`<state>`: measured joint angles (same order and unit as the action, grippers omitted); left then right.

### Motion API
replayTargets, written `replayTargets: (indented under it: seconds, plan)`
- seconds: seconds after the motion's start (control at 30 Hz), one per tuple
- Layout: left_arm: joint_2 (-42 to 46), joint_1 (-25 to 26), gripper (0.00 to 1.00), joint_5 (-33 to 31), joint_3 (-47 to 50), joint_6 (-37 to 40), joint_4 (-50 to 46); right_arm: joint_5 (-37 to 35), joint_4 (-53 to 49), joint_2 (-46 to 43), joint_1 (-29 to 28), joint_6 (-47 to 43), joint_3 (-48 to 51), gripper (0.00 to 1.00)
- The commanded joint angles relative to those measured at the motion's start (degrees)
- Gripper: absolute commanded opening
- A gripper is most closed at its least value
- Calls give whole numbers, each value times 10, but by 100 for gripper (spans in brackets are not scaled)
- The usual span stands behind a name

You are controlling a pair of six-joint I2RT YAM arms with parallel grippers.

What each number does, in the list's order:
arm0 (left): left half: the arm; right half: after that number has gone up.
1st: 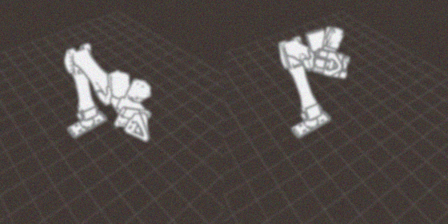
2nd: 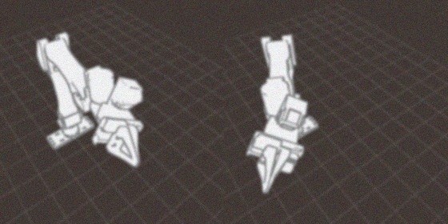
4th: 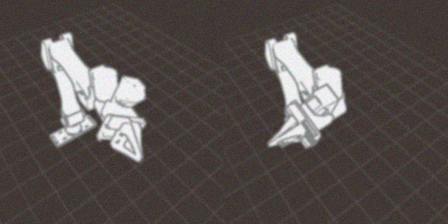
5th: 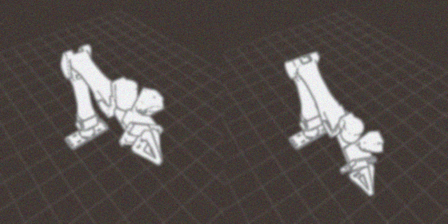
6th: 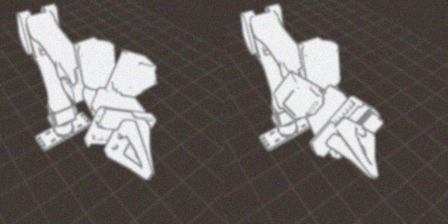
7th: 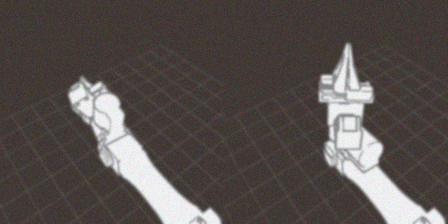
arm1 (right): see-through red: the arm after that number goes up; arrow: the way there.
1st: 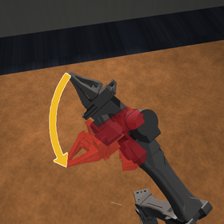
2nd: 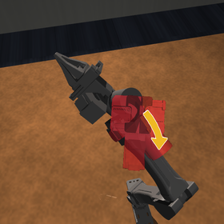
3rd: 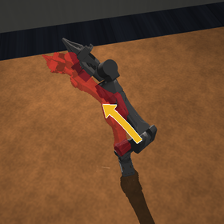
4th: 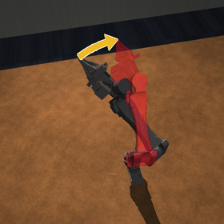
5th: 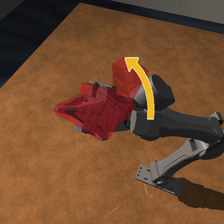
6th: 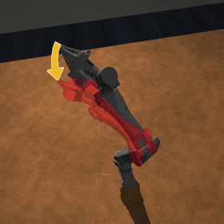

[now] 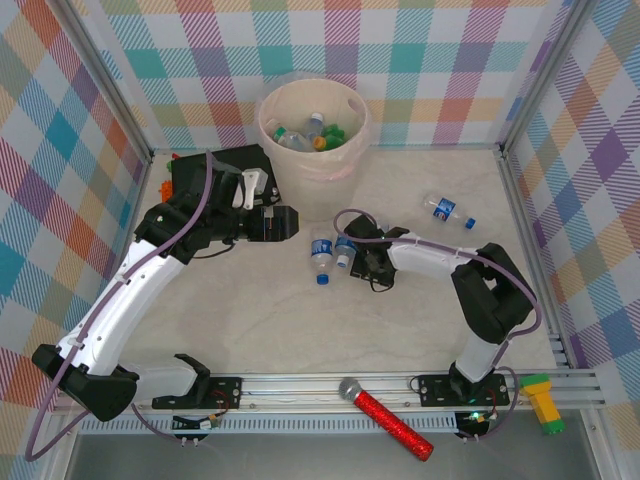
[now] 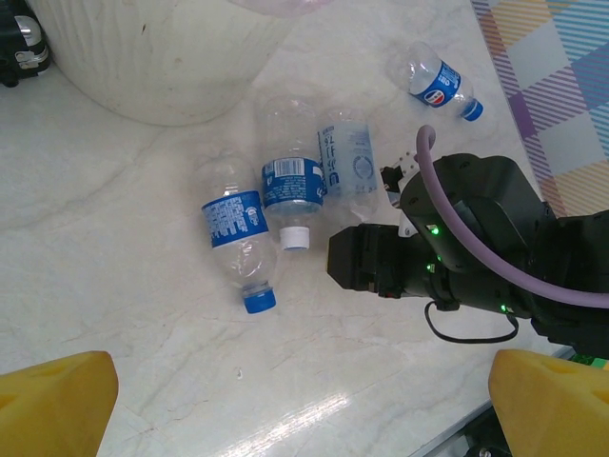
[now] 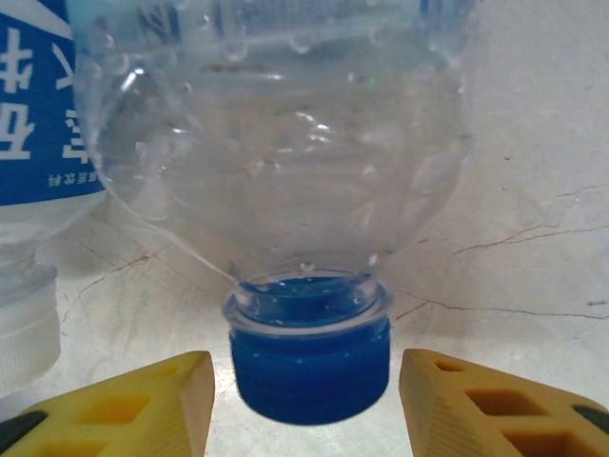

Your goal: Put the plastic bottles in the bin

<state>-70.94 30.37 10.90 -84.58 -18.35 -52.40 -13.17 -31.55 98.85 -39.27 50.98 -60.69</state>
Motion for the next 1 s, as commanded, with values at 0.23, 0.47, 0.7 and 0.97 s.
replayTargets:
  seconds: [0.23,0.47,0.7,0.97]
  plan:
    - [-5,7,100,-4,-12,16,-11,-37,-1,14,-4,-23,-15,53]
    - [-6,7,100,-3,-18,21,-19,-70,12,23,-3,-36,-23,52]
    - [-7,7,100,-6,-22,26,-25,-85,25,29,-2,-49,-30,40]
    - [-4,7,100,-12,-21,30,-25,-120,-9,-11,-3,-54,-27,30]
